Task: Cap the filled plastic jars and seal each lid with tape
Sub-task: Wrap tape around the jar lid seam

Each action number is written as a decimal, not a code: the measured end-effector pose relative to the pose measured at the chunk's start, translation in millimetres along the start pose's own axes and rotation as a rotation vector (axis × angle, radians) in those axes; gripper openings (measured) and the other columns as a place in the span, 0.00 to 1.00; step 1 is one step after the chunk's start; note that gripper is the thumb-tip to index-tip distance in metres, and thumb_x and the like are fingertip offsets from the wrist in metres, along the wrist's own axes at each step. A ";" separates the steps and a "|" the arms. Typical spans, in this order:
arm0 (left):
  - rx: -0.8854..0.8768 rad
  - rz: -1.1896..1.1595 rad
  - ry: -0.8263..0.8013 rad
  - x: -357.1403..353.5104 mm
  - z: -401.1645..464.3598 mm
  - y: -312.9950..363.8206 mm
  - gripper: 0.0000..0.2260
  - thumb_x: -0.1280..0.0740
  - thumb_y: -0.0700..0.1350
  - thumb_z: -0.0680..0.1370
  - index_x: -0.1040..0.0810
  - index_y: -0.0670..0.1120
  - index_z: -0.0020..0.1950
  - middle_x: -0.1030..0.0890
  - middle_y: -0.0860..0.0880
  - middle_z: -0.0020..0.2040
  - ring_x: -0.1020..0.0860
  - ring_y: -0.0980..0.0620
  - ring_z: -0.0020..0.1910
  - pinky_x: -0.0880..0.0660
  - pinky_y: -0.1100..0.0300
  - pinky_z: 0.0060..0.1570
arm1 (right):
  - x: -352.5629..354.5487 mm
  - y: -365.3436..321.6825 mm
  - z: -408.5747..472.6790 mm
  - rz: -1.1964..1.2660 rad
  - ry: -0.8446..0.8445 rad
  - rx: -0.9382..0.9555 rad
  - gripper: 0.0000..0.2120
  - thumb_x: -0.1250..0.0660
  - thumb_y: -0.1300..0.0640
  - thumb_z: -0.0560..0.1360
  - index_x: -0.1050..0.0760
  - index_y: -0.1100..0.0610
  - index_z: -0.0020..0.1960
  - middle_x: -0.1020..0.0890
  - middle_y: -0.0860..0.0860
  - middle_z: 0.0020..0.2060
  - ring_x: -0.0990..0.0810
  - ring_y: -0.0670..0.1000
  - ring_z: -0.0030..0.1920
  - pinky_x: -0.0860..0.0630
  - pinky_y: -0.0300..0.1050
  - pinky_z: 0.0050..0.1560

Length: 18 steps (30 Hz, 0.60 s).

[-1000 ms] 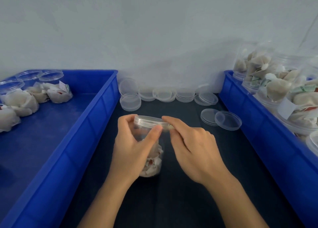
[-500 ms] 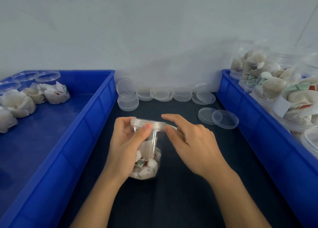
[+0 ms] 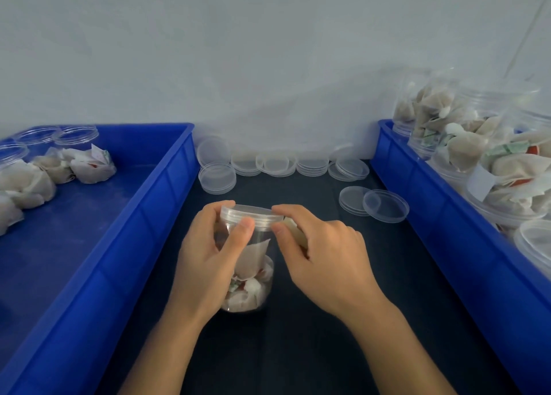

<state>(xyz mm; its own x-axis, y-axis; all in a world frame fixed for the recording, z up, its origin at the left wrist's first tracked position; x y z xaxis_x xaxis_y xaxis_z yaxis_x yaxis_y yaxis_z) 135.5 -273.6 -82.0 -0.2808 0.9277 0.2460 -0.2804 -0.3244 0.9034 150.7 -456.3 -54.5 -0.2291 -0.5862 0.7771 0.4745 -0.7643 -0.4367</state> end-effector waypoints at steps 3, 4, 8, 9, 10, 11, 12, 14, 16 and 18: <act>0.012 0.211 0.083 3.7 -0.2 0.2 0.25 0.34 0.74 0.71 0.27 0.68 0.65 0.19 0.63 0.59 0.19 0.62 0.59 0.22 0.58 0.56 | 0.8 -7.8 -2.2 -0.003 0.068 0.030 0.19 0.47 0.38 0.82 0.24 0.41 0.65 0.32 0.39 0.27 0.23 0.48 0.28 0.30 0.45 0.31; 0.028 0.246 0.105 4.3 -0.5 -0.2 0.33 0.34 0.76 0.70 0.30 0.66 0.72 0.20 0.64 0.62 0.21 0.62 0.61 0.22 0.56 0.59 | 0.6 -9.4 -2.4 -0.003 0.080 0.030 0.19 0.46 0.38 0.82 0.24 0.42 0.65 0.33 0.39 0.27 0.24 0.49 0.28 0.32 0.45 0.31; 0.051 0.156 0.102 0.6 -0.6 -0.4 0.39 0.35 0.75 0.71 0.35 0.62 0.80 0.21 0.65 0.64 0.22 0.64 0.64 0.23 0.56 0.64 | -5.1 -7.6 -1.1 0.033 -0.031 0.007 0.22 0.51 0.39 0.80 0.30 0.39 0.70 0.31 0.38 0.27 0.22 0.49 0.32 0.26 0.50 0.37; 0.048 0.124 0.092 -1.1 -0.7 -0.3 0.39 0.35 0.74 0.72 0.36 0.62 0.80 0.20 0.67 0.63 0.22 0.67 0.62 0.23 0.60 0.61 | -4.8 -5.8 -0.9 0.051 -0.061 0.003 0.23 0.53 0.39 0.80 0.31 0.39 0.71 0.30 0.39 0.27 0.22 0.49 0.33 0.24 0.51 0.39; 0.041 0.102 0.084 -2.4 -0.7 0.7 0.39 0.35 0.74 0.72 0.36 0.61 0.81 0.21 0.70 0.61 0.21 0.70 0.61 0.24 0.62 0.57 | -3.3 -3.6 -0.3 0.057 -0.075 0.000 0.24 0.54 0.39 0.80 0.31 0.38 0.72 0.29 0.40 0.27 0.23 0.50 0.33 0.24 0.52 0.40; 0.036 0.083 0.078 -3.4 -0.5 1.7 0.39 0.35 0.73 0.73 0.36 0.60 0.81 0.22 0.73 0.60 0.21 0.70 0.59 0.25 0.63 0.55 | -0.9 -1.6 0.6 0.053 -0.078 -0.002 0.25 0.54 0.38 0.80 0.31 0.38 0.72 0.27 0.41 0.28 0.23 0.50 0.33 0.23 0.53 0.41; 0.036 0.064 0.072 -3.9 -0.3 2.1 0.38 0.35 0.73 0.73 0.35 0.60 0.80 0.22 0.73 0.60 0.21 0.69 0.59 0.26 0.63 0.54 | 1.6 0.2 1.6 0.044 -0.076 -0.003 0.25 0.53 0.37 0.80 0.30 0.39 0.72 0.25 0.42 0.29 0.23 0.50 0.33 0.23 0.53 0.41; 0.041 0.015 0.063 -2.9 0.1 2.5 0.36 0.35 0.72 0.73 0.33 0.59 0.79 0.21 0.70 0.60 0.19 0.66 0.58 0.25 0.63 0.54 | 4.0 3.4 2.8 0.046 -0.075 -0.007 0.23 0.50 0.36 0.81 0.29 0.40 0.72 0.25 0.41 0.29 0.24 0.48 0.32 0.22 0.54 0.42; 0.037 -0.025 0.062 -1.3 0.4 1.5 0.35 0.35 0.71 0.73 0.31 0.57 0.77 0.19 0.68 0.59 0.18 0.64 0.58 0.24 0.64 0.53 | 3.6 6.1 4.3 0.072 -0.084 -0.018 0.22 0.46 0.35 0.81 0.28 0.39 0.72 0.29 0.40 0.27 0.27 0.46 0.31 0.22 0.53 0.44; 0.035 -0.053 0.062 -0.1 1.2 -1.4 0.33 0.35 0.70 0.74 0.29 0.57 0.75 0.19 0.67 0.59 0.17 0.63 0.58 0.23 0.67 0.52 | 2.8 7.9 6.3 0.083 -0.101 -0.028 0.23 0.46 0.33 0.81 0.28 0.37 0.72 0.30 0.38 0.26 0.27 0.45 0.33 0.22 0.53 0.48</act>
<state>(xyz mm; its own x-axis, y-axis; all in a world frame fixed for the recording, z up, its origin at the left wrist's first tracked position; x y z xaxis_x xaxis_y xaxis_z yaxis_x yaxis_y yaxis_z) 137.0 -273.1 -82.9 -0.3233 0.9297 0.1766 -0.2639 -0.2678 0.9266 159.1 -462.2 -53.0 -0.1024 -0.6190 0.7787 0.4641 -0.7221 -0.5130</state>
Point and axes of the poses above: each hand's wrist, its own z-axis towards the middle knuckle, its own x-axis out of the back of the hand, y = z × x, the point moved 5 cm from there along z, towards the middle knuckle
